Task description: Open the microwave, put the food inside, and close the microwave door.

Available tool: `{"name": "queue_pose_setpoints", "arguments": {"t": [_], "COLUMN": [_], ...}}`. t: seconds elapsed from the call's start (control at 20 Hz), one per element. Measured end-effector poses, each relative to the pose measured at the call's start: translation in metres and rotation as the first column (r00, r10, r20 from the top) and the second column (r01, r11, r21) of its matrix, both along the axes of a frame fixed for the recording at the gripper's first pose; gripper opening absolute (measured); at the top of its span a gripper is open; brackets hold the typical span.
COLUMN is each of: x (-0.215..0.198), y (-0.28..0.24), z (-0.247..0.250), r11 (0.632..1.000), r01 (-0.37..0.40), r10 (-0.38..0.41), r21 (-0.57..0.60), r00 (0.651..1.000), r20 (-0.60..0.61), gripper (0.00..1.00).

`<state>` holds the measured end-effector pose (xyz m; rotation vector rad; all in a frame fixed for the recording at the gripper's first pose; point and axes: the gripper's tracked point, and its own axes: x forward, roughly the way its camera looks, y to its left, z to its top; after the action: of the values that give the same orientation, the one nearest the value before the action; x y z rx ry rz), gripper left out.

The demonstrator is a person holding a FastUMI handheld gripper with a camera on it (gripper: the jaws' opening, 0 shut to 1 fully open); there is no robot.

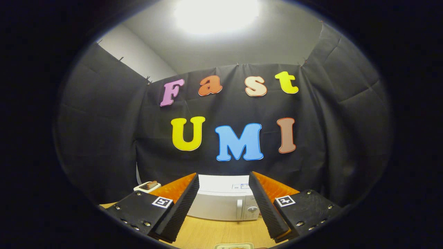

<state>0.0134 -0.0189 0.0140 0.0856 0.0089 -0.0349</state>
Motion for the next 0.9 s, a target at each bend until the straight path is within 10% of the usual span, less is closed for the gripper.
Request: {"name": "queue_pose_setpoints", "arguments": {"t": [0.9], "x": [0.023], "y": [0.004], "z": [0.003], "r11": [1.0], "r01": [0.012], "r10": [-0.012], "r21": [-0.011], "r00": [0.998], "r20": [-0.056], "gripper": [0.92]}}
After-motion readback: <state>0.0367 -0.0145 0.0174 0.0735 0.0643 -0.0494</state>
